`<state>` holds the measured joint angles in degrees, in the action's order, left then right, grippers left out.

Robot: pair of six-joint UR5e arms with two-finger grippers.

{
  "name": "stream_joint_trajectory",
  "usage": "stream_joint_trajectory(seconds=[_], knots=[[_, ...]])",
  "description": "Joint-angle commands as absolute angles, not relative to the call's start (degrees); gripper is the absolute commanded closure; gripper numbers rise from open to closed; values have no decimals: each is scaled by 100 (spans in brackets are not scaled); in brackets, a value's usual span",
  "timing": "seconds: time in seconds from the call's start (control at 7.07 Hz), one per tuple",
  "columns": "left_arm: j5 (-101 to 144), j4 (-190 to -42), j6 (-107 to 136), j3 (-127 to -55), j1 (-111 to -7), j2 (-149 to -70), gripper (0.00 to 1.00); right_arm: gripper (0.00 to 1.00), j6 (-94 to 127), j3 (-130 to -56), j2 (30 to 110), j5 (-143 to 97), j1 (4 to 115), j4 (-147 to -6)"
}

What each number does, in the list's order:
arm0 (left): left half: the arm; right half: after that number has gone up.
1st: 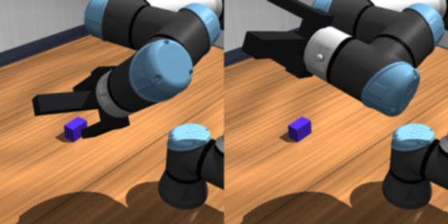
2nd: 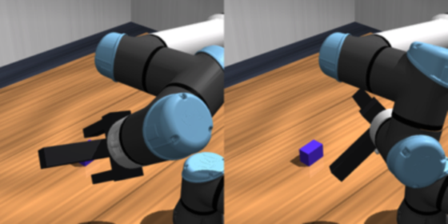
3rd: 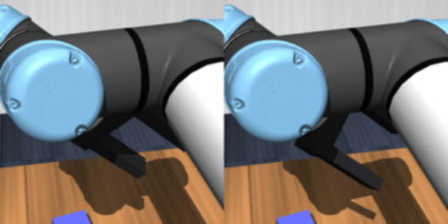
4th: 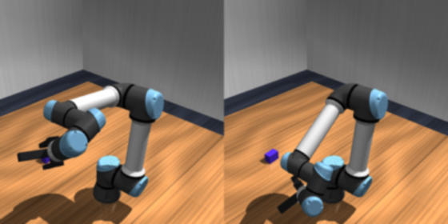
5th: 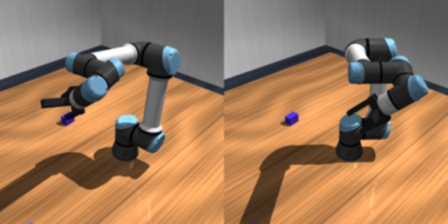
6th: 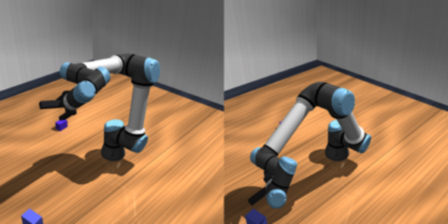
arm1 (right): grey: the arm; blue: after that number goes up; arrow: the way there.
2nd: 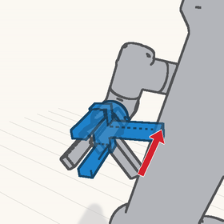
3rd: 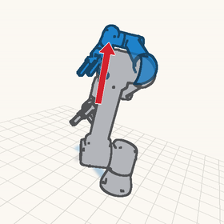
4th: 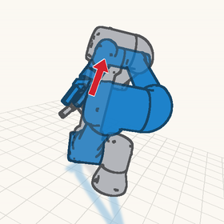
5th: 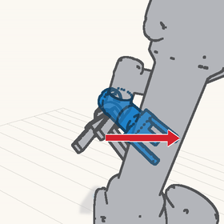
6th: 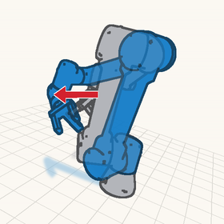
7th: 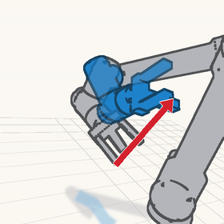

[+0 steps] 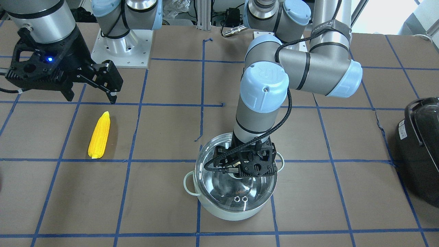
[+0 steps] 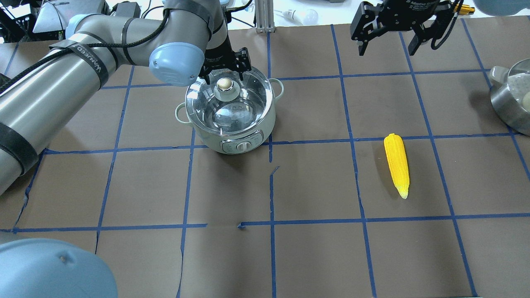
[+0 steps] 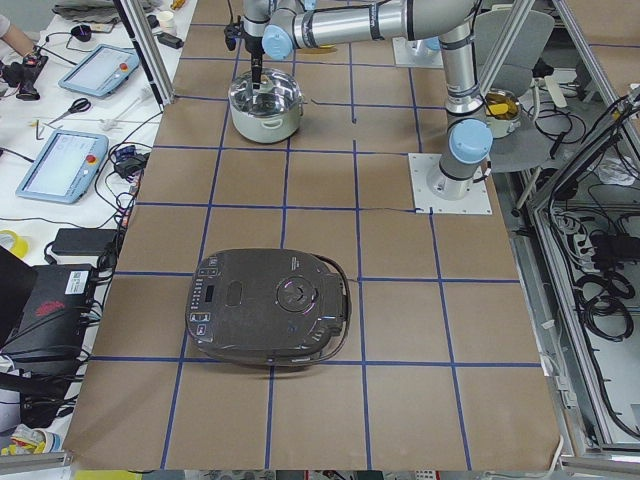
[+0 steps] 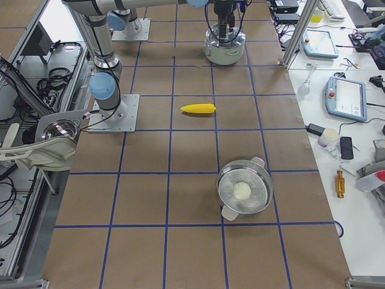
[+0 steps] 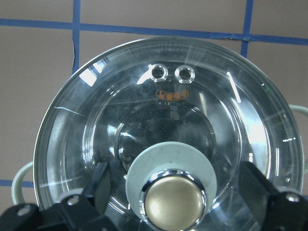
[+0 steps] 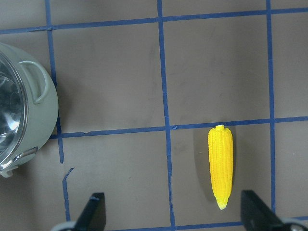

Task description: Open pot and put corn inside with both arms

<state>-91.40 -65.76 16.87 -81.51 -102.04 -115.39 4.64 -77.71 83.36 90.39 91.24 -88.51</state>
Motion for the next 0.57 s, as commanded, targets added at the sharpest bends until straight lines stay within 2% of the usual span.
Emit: stream_joint_trajectory(seconds=[0.0,0.42], knots=[[-9132,-6601,1792,-8279,-10204,-11531,29,0,457,-7770,8315,9027,9114,-8885],[-9123,-6601,1802,-8306,-10230,-11523,33,0,457,-7770,8332,9044,9105,-8851]])
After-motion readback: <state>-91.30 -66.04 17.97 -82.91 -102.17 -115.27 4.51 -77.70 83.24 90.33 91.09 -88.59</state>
